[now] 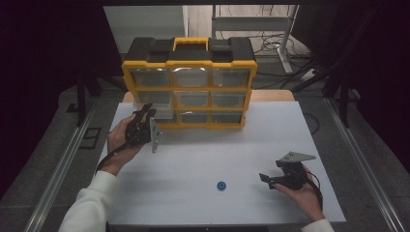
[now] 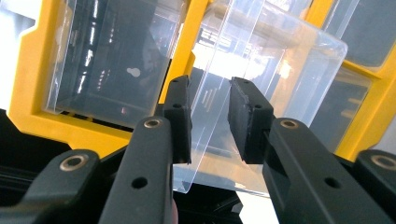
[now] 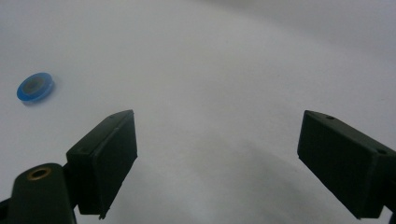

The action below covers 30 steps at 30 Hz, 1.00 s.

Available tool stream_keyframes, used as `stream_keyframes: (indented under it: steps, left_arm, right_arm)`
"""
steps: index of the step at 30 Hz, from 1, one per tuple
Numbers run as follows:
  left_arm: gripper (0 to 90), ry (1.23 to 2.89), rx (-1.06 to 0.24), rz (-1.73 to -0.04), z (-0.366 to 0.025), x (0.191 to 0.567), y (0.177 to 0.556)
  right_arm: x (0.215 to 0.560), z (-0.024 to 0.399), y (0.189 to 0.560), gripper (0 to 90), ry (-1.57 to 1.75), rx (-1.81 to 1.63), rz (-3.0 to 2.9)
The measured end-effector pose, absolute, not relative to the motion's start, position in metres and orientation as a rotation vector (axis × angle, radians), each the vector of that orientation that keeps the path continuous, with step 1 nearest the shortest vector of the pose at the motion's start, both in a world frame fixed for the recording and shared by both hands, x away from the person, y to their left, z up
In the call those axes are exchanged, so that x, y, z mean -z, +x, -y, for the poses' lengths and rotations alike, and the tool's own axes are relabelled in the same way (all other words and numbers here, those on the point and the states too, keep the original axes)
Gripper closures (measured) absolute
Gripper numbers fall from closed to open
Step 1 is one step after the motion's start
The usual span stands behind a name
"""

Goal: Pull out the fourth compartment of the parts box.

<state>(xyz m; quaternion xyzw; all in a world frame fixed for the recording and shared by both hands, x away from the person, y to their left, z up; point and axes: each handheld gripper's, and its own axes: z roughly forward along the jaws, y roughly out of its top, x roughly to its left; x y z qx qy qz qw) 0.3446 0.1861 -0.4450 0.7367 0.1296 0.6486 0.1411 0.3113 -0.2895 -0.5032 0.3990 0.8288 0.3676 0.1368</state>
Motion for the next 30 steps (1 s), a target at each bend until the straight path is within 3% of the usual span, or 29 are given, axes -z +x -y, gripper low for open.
stream_keyframes:
  steps: [30]
  left_arm:
    - [70.4, 2.123, -1.87, -0.377, -0.186, 0.446, 0.332]
  right_arm:
    - [0.503, 0.29, 0.311, 12.7, 1.156, -1.059, -2.4]
